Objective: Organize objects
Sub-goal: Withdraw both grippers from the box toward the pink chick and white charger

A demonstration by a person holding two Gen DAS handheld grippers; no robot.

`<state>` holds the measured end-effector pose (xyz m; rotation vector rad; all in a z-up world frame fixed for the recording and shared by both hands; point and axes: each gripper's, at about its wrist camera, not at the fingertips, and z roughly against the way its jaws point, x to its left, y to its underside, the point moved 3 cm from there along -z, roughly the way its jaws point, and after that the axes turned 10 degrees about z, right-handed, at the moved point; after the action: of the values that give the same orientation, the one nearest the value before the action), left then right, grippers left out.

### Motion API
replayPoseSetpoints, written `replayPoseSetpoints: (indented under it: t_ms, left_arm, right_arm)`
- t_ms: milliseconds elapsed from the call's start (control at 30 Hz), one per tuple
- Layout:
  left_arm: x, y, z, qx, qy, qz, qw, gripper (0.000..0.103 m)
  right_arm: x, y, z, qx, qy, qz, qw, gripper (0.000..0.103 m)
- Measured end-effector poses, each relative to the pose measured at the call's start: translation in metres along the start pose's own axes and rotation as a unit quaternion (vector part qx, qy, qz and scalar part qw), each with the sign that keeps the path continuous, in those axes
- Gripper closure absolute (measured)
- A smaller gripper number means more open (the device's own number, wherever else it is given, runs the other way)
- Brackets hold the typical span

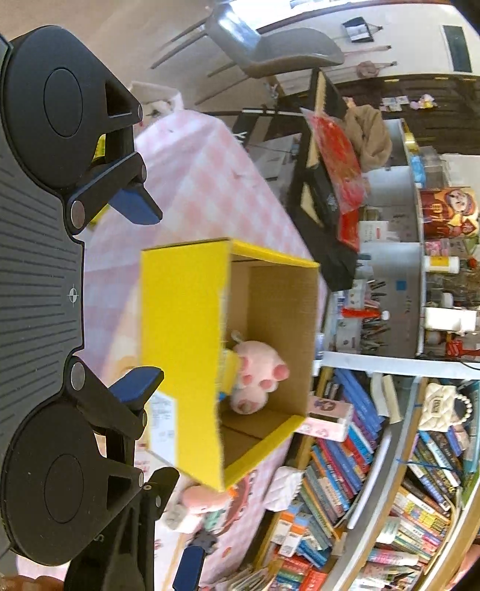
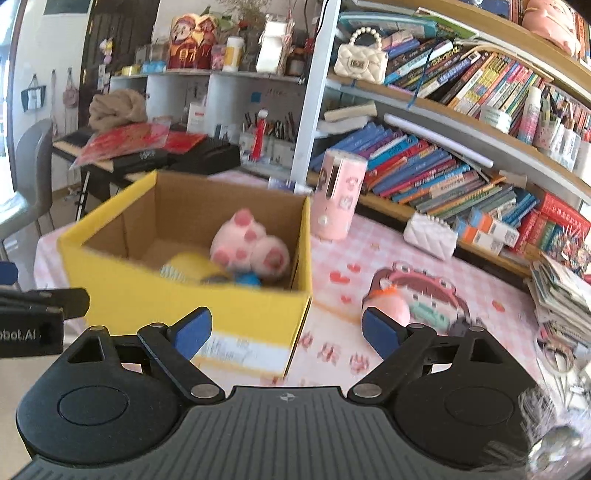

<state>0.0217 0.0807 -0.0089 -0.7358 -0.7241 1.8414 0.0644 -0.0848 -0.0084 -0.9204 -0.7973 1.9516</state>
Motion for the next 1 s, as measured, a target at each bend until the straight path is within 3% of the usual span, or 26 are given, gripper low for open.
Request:
replayPoseSetpoints:
  t_ms: [467,1000]
  left_arm:
    - [0.005,0.044,0.024,0.037,0.010,-0.024,0.9990,0.016]
    - [-0.037,0.063,0.027,0.060,0.074,-0.077,0.9924,0.016]
  right_arm:
    - [0.022,0.047,0.037,0.039,-0.003,-0.007,0.999,0.011]
    - [-0.010,0.085,0.064,0.082,0.060,-0.058,0.993,0.010]
